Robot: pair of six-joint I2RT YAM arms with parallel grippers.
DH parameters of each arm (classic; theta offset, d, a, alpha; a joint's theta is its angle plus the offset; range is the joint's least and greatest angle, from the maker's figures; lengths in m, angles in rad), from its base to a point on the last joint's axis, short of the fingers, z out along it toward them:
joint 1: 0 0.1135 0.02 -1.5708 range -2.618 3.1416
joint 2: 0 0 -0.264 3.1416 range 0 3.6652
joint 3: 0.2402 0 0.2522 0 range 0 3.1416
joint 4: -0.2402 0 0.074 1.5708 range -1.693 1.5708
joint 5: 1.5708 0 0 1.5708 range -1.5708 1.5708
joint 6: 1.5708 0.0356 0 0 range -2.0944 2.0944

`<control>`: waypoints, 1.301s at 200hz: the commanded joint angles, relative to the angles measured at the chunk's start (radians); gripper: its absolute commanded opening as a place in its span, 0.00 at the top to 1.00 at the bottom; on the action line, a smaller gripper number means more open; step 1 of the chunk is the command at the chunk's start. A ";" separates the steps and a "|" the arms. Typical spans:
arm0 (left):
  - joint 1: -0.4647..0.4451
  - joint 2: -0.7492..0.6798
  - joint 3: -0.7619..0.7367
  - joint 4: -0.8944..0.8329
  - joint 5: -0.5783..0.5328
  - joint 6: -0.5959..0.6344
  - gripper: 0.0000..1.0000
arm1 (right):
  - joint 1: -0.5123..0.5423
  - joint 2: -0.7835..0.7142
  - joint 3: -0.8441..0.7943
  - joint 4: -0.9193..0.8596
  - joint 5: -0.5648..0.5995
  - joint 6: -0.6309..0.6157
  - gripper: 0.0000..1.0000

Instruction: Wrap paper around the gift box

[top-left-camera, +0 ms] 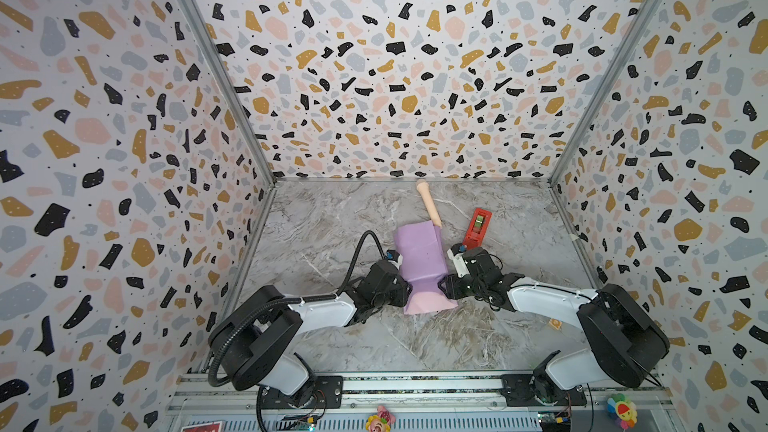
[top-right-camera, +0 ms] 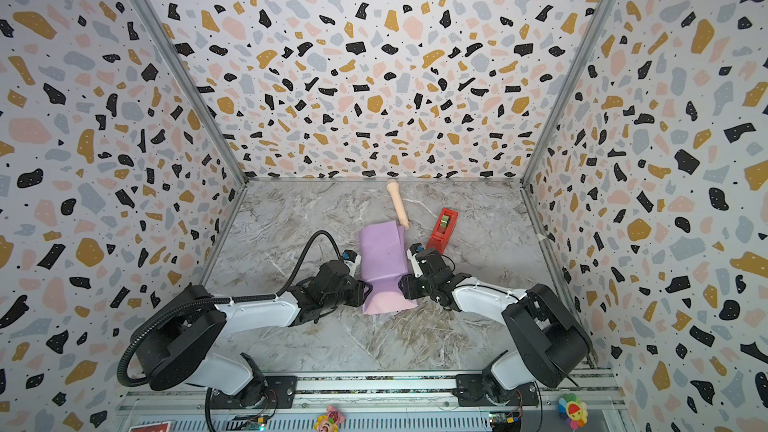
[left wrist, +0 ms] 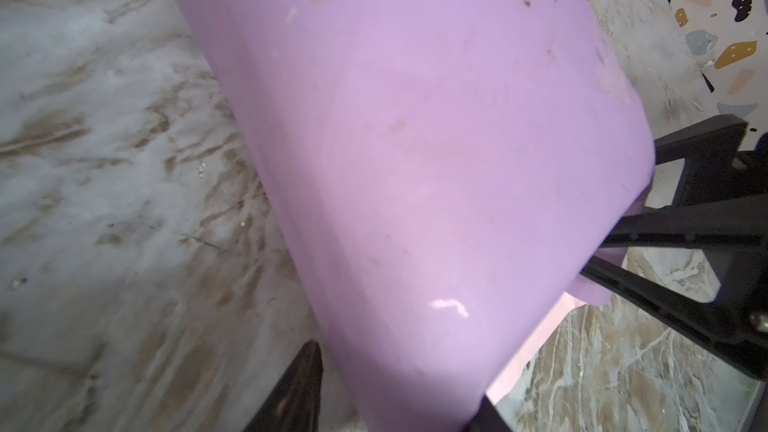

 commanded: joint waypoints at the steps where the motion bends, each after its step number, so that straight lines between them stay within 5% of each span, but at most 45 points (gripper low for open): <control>1: -0.016 0.018 -0.009 0.023 -0.071 -0.009 0.58 | 0.018 0.007 -0.005 0.016 0.069 0.010 0.47; 166: -0.079 0.081 -0.005 0.044 -0.167 -0.106 0.79 | 0.065 0.051 -0.036 0.091 0.173 0.078 0.71; 260: -0.083 0.086 0.007 0.042 -0.156 -0.108 0.98 | 0.071 0.045 -0.043 0.094 0.153 0.103 0.67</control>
